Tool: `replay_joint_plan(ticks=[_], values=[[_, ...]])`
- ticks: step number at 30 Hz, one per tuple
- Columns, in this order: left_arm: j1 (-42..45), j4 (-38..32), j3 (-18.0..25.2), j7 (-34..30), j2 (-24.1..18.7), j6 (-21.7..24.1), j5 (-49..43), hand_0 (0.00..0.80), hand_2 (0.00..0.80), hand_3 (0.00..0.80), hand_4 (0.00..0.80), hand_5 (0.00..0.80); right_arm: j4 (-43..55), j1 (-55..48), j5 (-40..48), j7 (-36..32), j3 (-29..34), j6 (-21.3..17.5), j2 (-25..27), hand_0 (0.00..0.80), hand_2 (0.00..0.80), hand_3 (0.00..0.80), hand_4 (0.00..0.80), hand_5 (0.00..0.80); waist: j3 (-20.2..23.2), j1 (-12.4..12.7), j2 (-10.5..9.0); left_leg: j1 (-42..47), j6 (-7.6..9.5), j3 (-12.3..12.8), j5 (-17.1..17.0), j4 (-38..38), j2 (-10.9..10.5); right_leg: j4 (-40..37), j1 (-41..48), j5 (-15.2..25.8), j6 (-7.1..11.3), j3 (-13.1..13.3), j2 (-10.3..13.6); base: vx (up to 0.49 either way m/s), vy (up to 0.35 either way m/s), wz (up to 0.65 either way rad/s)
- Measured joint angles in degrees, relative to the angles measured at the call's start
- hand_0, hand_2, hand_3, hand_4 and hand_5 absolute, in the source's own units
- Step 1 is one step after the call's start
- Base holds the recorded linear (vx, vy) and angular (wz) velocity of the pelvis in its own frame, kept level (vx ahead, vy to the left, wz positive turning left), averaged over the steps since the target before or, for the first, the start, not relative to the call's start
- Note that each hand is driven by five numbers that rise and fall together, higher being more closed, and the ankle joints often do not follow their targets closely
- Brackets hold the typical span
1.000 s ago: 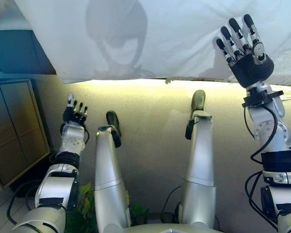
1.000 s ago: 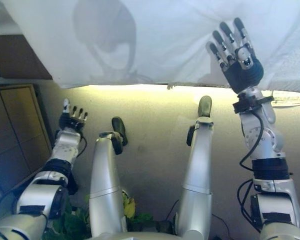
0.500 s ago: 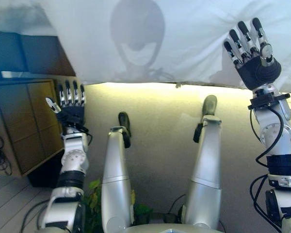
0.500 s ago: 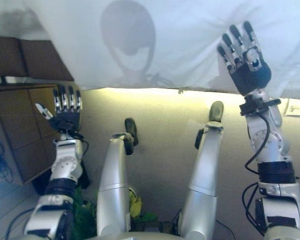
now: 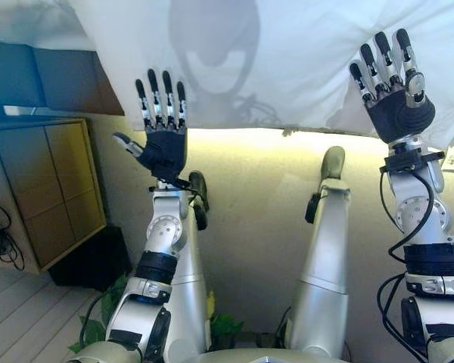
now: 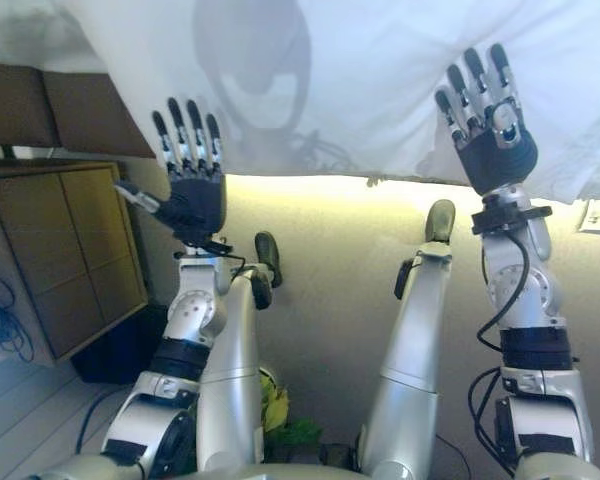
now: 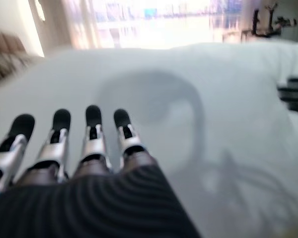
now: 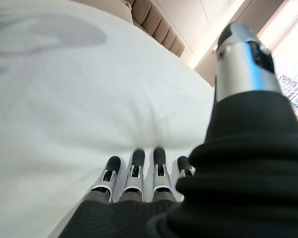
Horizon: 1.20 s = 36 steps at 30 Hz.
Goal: Make the bed neatly
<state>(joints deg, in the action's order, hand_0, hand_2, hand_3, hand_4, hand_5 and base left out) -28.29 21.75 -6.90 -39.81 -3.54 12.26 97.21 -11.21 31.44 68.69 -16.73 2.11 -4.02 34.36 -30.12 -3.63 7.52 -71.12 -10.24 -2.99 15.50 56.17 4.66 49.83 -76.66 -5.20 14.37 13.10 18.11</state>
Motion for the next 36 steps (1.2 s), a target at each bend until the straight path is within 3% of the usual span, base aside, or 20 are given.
replay_joint_plan(ticks=[3,6,9,13,16,23,33,36], values=[[-3.7,7.0,-3.4,5.5,-2.0,2.2,-4.6,0.0,0.0,0.0,0.0,0.0,-6.0,5.6,0.0,0.8,-6.7,-5.3,-0.3,0.0,0.0,0.0,0.0,0.0,0.0,0.3,0.0,-1.7,0.63,0.0,0.3,0.7,-0.1,-0.3,-1.3,0.4,-0.42,0.1,0.1,-0.007,0.0,0.01],[-8.4,13.6,-6.4,17.2,-5.3,5.1,-9.1,0.0,0.0,0.0,0.0,0.0,-11.3,10.6,0.0,1.4,-10.1,-9.8,-1.4,0.0,0.0,0.0,0.0,0.0,-0.1,1.3,0.28,-3.8,1.29,0.0,-0.2,0.7,-0.4,-0.6,-3.1,1.2,-0.43,0.3,0.2,-0.012,0.044,0.05],[-9.5,17.2,-6.4,25.3,-8.0,4.9,-7.9,0.0,0.0,0.0,0.0,0.0,-17.1,14.3,0.0,1.2,-12.2,-12.1,-2.5,0.0,0.0,0.0,0.0,0.0,-0.1,1.5,1.13,-4.7,1.3,0.4,-0.3,1.2,-1.0,-0.1,-4.1,1.2,-0.36,0.7,0.9,0.003,0.1,0.08],[-9.3,25.4,-5.2,31.7,-8.8,1.9,-6.9,0.0,0.0,0.0,0.0,0.0,-19.7,16.3,-0.6,2.1,-14.1,-14.8,-4.4,0.0,0.0,0.0,0.0,0.0,0.0,1.5,1.52,-4.4,1.55,2.2,-0.5,1.2,-2.0,-0.1,-4.6,1.7,0.13,2.2,2.0,0.017,0.132,0.07],[-8.5,32.2,-5.2,33.2,-7.2,-0.7,-6.8,0.0,0.0,0.0,0.0,0.0,-19.9,16.3,-2.9,3.7,-14.7,-15.4,-5.2,0.0,0.0,0.0,0.0,0.0,0.0,1.7,1.53,-3.4,2.01,3.9,-0.5,1.2,-2.1,0.0,-4.6,2.0,0.13,3.5,2.4,0.041,0.103,0.0],[-3.1,37.0,-0.2,32.6,-6.1,-4.4,-5.7,0.0,0.0,0.0,0.0,0.0,-20.4,12.7,-7.6,6.6,-16.5,-15.5,-7.7,0.0,0.0,0.0,0.0,0.0,0.2,1.5,1.77,6.8,2.91,6.3,-1.0,-3.9,-2.4,-3.0,2.7,2.3,-0.33,3.7,4.0,0.073,0.056,-0.08],[8.9,41.2,6.9,31.7,-5.9,-9.9,-5.9,0.0,0.0,0.0,0.0,0.0,-19.9,1.3,-9.6,8.6,-14.2,-11.5,-6.6,0.0,0.0,0.0,0.0,0.0,1.0,1.2,2.95,31.7,2.38,7.1,-3.0,-16.4,-4.3,-11.9,26.9,2.5,-0.1,-2.2,8.7,0.094,0.036,-0.05],[10.4,42.2,8.6,31.8,-6.3,-10.3,-9.1,0.0,0.0,0.0,0.0,0.0,-19.7,-1.1,-9.6,9.2,-13.7,-10.1,-7.0,0.0,0.0,0.0,0.0,0.0,1.2,-0.1,3.32,39.3,2.65,6.6,-4.2,-21.4,-4.8,-15.4,35.1,2.1,-0.35,-5.2,10.2,0.12,-0.061,0.1]])
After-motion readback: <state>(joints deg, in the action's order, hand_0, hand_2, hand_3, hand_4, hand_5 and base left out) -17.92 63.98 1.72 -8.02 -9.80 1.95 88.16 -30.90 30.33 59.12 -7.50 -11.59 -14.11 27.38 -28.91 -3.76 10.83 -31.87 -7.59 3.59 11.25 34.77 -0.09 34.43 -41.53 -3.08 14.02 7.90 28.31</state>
